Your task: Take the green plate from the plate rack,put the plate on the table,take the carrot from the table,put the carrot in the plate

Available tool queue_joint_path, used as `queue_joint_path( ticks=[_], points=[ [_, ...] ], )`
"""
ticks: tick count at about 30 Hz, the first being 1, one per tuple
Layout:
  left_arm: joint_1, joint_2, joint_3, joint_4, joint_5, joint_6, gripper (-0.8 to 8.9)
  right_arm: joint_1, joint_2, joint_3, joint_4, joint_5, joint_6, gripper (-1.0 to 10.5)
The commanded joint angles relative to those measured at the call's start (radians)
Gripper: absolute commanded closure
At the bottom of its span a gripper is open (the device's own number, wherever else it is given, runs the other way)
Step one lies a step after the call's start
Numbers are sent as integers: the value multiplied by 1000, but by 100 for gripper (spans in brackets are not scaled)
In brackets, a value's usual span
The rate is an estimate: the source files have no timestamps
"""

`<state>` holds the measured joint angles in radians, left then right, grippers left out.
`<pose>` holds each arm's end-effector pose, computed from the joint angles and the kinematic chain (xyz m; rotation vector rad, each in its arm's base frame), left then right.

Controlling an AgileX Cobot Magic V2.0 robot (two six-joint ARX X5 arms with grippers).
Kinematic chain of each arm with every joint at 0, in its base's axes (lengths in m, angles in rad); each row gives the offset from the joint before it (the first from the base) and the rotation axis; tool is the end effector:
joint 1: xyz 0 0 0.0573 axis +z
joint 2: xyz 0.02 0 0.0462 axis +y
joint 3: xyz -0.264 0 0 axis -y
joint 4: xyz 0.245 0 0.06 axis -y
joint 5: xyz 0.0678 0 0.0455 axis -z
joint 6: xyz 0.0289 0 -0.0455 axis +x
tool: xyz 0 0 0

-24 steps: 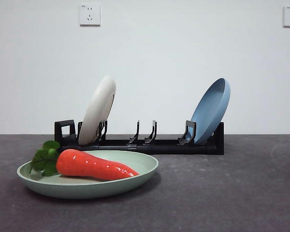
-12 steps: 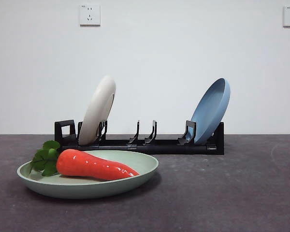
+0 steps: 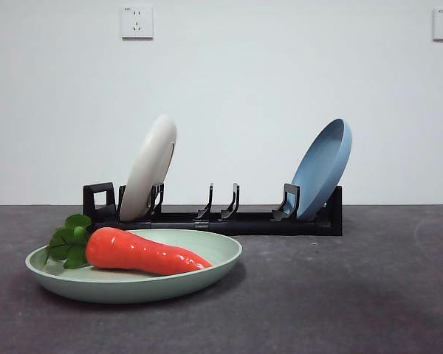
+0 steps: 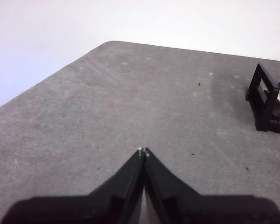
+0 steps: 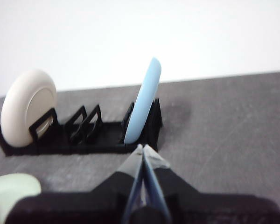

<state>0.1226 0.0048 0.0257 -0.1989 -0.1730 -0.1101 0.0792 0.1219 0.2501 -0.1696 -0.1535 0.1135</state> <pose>0.0931 0.0165 0.1528 -0.1045 0.1622 0.3043 0.0889 0.0115 0.2224 0.1145 0.0546 0.2301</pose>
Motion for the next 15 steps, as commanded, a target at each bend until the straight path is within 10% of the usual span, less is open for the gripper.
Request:
queue_joint_path(
  ticks=[1, 15],
  points=[
    [3, -3, -13, 2, -3, -6, 817, -1, -45, -107, 103, 6, 16, 946],
    [3, -3, -13, 2, -3, -6, 817, -1, -121, -245, 58, 56, -23, 946]
  ],
)
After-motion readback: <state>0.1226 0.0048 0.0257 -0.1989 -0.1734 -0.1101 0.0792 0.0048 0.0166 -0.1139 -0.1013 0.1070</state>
